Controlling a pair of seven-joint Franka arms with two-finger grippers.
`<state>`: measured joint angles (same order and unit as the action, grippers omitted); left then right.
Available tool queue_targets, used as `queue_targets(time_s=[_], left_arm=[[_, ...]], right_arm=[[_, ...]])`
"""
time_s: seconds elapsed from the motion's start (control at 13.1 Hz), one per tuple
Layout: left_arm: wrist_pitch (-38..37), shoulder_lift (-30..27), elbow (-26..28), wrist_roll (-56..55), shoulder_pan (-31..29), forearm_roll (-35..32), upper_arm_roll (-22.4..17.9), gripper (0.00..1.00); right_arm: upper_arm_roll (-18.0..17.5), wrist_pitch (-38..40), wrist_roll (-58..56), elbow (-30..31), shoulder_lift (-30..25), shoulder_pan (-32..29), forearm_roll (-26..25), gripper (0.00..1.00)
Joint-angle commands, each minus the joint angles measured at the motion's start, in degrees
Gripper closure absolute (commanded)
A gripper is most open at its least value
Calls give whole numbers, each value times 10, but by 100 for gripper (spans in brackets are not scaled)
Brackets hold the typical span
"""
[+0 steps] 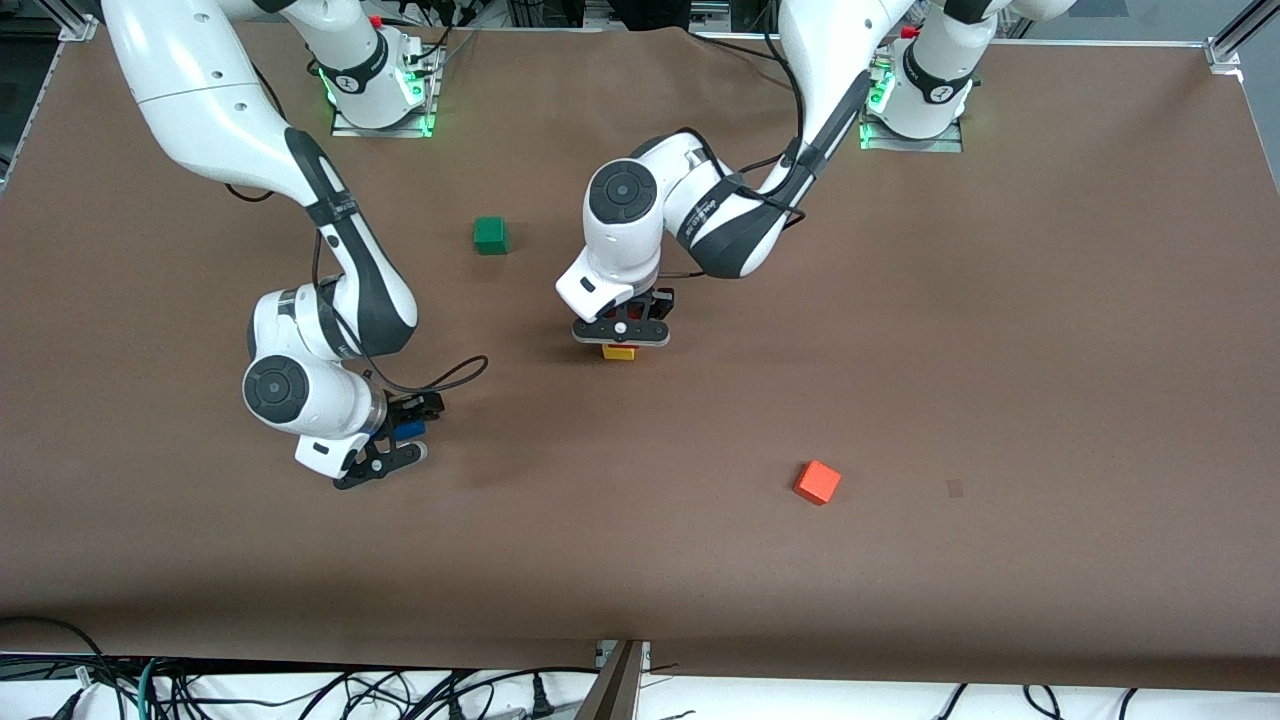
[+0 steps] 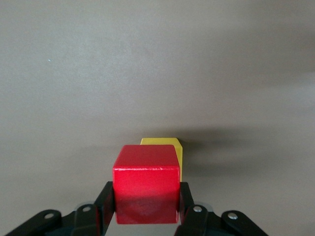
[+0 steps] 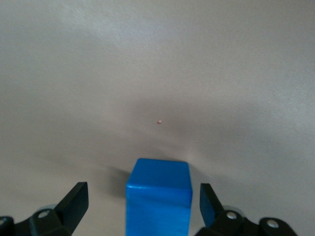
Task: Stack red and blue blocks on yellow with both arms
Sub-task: 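Lower the red cube onto yellow while the right gripper grasps blue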
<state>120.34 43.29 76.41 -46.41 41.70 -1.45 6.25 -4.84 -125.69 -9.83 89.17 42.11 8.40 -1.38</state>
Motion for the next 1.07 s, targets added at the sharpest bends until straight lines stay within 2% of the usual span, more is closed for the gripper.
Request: queue_targets(time_s=[0.0, 0.61, 1.0], left_arm=[[-10, 30, -43, -2, 9, -11, -8, 75], [-13, 36, -42, -13, 29, -10, -7, 74], [-13, 46, -43, -13, 29, -9, -11, 73]], right_arm=[[-4, -13, -13, 1, 8, -10, -8, 0], [-4, -6, -2, 2, 10, -12, 1, 23], [-4, -5, -2, 2, 11, -15, 2, 27]])
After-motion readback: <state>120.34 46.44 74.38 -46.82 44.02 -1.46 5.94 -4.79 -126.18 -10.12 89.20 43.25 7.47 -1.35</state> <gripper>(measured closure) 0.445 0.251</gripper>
